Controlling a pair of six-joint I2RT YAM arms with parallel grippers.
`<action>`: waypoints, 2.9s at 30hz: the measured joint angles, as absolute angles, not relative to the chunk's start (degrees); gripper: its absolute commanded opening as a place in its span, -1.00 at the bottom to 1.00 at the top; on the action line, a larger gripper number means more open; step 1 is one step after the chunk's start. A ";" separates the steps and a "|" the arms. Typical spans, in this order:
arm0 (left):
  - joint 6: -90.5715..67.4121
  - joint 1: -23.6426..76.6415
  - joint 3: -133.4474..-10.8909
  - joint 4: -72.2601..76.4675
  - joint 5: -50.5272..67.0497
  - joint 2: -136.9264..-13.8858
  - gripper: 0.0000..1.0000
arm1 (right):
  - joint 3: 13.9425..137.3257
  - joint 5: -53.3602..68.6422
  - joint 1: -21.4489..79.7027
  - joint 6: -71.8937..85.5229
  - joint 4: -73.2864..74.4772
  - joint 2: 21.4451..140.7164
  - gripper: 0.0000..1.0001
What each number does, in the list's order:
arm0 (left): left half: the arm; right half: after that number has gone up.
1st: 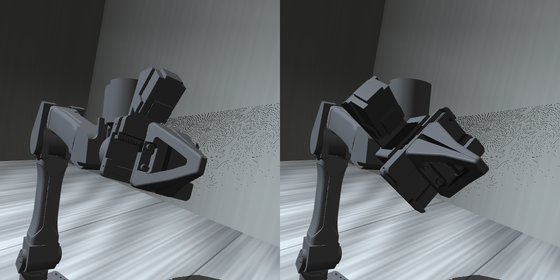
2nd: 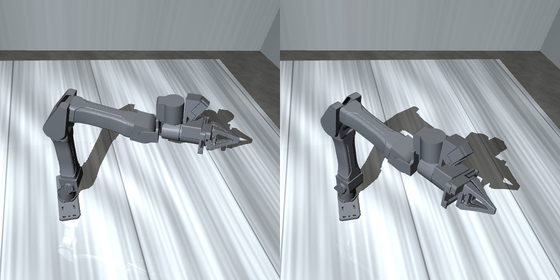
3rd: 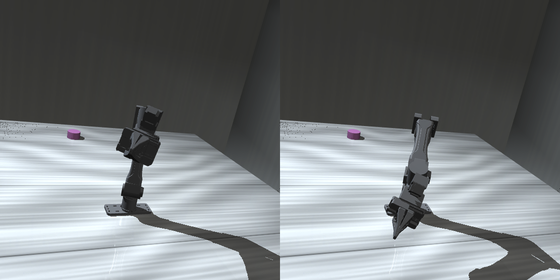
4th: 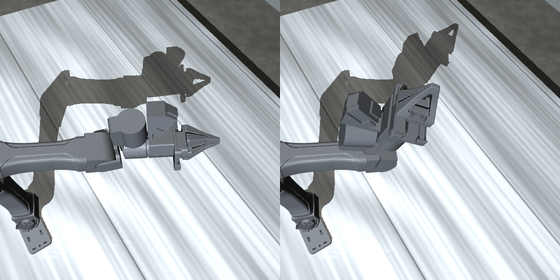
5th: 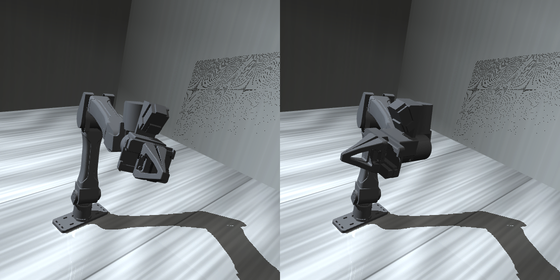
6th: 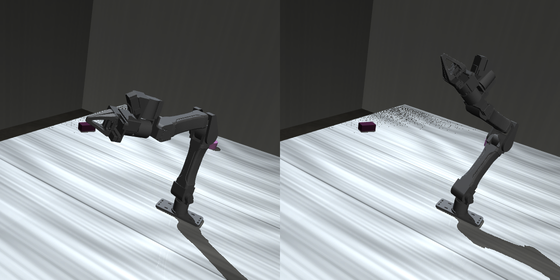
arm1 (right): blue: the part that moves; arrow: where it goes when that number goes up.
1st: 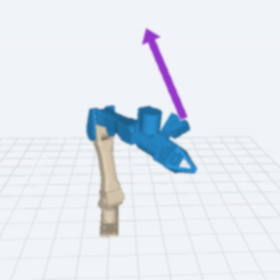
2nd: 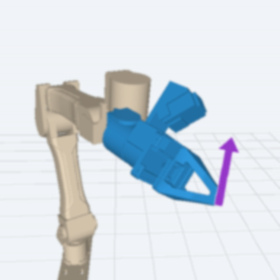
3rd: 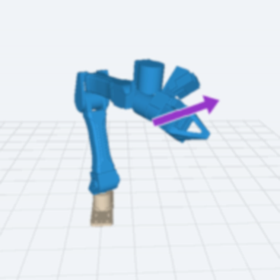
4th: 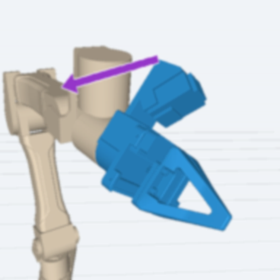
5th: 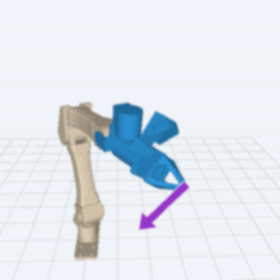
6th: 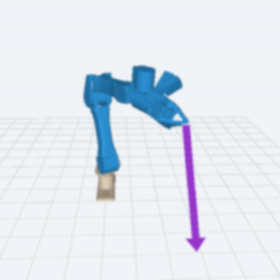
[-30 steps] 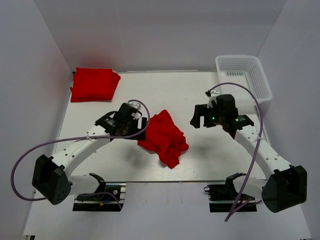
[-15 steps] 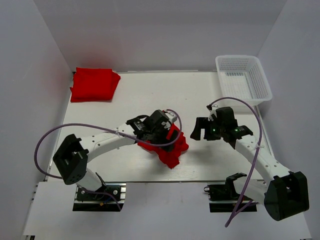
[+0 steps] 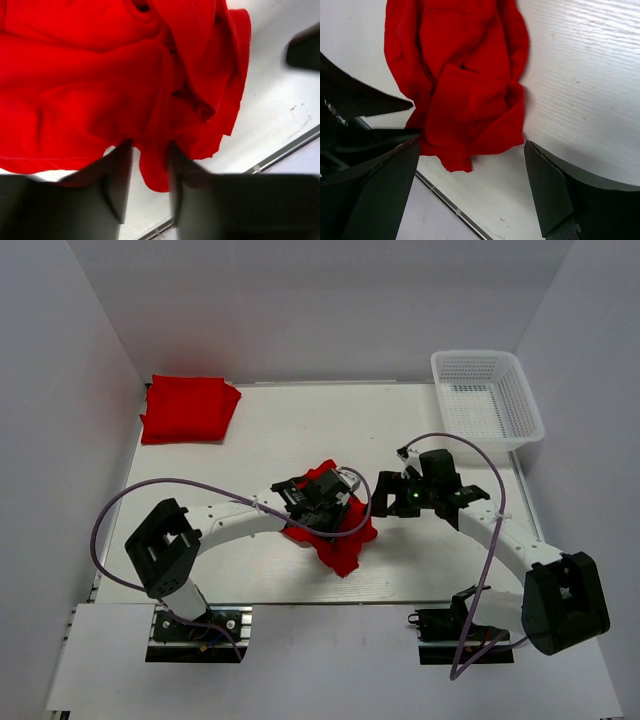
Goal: Fold and stack the t-shirts
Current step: Flatten out the tshirt
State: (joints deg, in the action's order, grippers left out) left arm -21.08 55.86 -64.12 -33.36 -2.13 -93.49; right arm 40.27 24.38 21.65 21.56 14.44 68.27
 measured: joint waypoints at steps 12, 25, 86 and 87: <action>-24.27 55.88 -58.78 -29.34 -4.12 -90.39 -1.00 | 42.94 26.61 27.31 24.80 10.31 79.75 0.81; -27.46 55.90 -56.53 -28.36 -6.04 -86.06 -1.00 | 46.02 17.47 30.94 29.67 8.97 84.73 -1.00; -15.09 54.54 -108.51 -45.74 -55.11 -60.93 -1.00 | 99.26 -39.24 28.95 -5.13 24.08 53.95 -1.00; -14.15 54.54 -108.97 -45.19 -53.82 -61.06 -1.00 | 100.66 -39.27 28.95 -5.56 23.99 53.89 -1.00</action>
